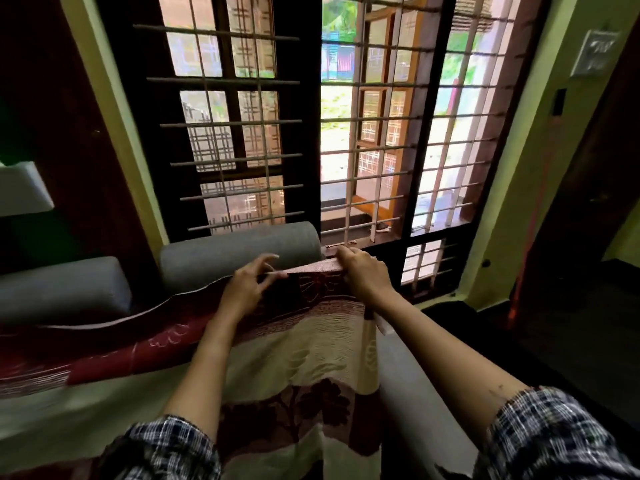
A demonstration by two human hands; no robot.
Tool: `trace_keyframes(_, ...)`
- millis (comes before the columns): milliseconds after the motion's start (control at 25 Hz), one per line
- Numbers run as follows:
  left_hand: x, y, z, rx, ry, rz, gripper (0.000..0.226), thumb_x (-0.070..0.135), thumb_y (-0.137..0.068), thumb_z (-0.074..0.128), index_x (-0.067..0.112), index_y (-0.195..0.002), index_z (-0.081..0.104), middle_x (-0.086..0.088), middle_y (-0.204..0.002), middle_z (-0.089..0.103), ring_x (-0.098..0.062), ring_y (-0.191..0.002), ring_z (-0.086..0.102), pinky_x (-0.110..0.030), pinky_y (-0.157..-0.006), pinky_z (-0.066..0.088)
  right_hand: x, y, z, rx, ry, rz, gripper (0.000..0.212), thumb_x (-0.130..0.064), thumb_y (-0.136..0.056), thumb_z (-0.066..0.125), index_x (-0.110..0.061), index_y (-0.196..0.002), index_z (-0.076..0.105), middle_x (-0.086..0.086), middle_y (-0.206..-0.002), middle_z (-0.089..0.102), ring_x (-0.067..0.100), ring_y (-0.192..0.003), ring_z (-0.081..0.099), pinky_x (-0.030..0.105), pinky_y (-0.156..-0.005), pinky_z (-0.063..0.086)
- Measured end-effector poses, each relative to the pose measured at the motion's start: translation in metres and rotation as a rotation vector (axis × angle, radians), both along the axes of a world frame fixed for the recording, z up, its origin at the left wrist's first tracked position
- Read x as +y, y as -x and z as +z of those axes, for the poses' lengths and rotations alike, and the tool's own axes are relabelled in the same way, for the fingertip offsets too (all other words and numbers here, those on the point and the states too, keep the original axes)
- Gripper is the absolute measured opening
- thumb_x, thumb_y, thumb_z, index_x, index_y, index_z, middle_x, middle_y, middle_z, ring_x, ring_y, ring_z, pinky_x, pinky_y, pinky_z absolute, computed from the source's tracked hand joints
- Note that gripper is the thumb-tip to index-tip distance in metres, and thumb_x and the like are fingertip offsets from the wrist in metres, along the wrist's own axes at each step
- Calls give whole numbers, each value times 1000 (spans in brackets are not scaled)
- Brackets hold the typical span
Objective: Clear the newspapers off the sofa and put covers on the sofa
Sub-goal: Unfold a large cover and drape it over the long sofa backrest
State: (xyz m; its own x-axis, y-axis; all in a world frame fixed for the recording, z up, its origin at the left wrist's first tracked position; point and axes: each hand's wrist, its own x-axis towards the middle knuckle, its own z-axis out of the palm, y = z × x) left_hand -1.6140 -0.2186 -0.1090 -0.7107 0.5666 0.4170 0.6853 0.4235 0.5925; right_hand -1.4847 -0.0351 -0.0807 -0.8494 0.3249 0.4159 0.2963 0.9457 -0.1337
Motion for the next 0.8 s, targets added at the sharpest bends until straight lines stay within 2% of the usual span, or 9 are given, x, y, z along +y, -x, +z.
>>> trace_keyframes(80, 7, 7, -11, 1, 168, 93, 32, 15, -87, 62, 10, -118, 60, -7, -115, 63, -24, -106, 59, -36, -83, 47, 15, 12, -1, 6, 8, 19, 30, -10, -90, 43, -14, -119, 49, 9, -118, 58, 32, -103, 57, 33, -67, 37)
trace_keyframes(120, 12, 12, -15, 1, 168, 176, 31, 10, -87, 60, 8, -118, 61, -11, -115, 62, -28, -108, 58, -37, -85, 46, 25, 19, -2, -1, 6, 36, 32, -11, -92, 42, -14, -122, 48, 8, -120, 57, 32, -105, 57, 34, -70, 41)
trace_keyframes(200, 22, 14, -15, -5, 66, 317, 28, 3, -87, 56, 2, -115, 62, -17, -113, 58, -32, -105, 57, -36, -84, 44, 42, 33, -6, -26, -8, 66, 32, -15, -95, 40, -15, -127, 47, 8, -124, 56, 31, -109, 56, 37, -75, 45)
trace_keyframes(280, 35, 12, -10, 2, -43, 438, 26, 0, -86, 56, 0, -110, 65, -19, -110, 51, -33, -98, 54, -35, -85, 43, 58, 44, -14, -49, -18, 99, 30, -16, -95, 42, -14, -125, 47, 8, -121, 56, 30, -107, 57, 37, -73, 46)
trace_keyframes(400, 54, 8, -3, 32, -85, 664, 21, 7, -85, 60, 8, -104, 70, -16, -104, 49, -34, -87, 56, -39, -77, 47, 78, 59, -25, -65, -49, 155, 25, -15, -93, 44, -13, -118, 49, 8, -115, 57, 31, -104, 58, 38, -70, 46)
trace_keyframes(560, 77, 6, -4, 17, -71, 853, 22, 16, -89, 57, 14, -107, 70, -17, -105, 62, -38, -96, 60, -42, -75, 47, 116, 74, -31, -117, -9, 171, 19, -11, -91, 46, -10, -110, 52, 10, -115, 57, 33, -106, 57, 39, -73, 46)
trace_keyframes(680, 92, 0, -8, -8, -166, 969, 24, 15, -91, 57, 13, -111, 68, -17, -108, 67, -36, -99, 61, -42, -75, 48, 147, 80, -39, -74, 50, 128, 24, -8, -90, 49, -10, -113, 54, 8, -118, 58, 31, -107, 57, 37, -71, 45)
trace_keyframes(800, 103, -2, -8, -28, -220, 1020, 25, 16, -92, 55, 13, -115, 66, -19, -110, 67, -37, -101, 63, -42, -77, 50, 160, 86, -46, -22, 179, 45, 21, -7, -90, 47, -8, -109, 54, 10, -115, 57, 31, -107, 54, 35, -69, 41)
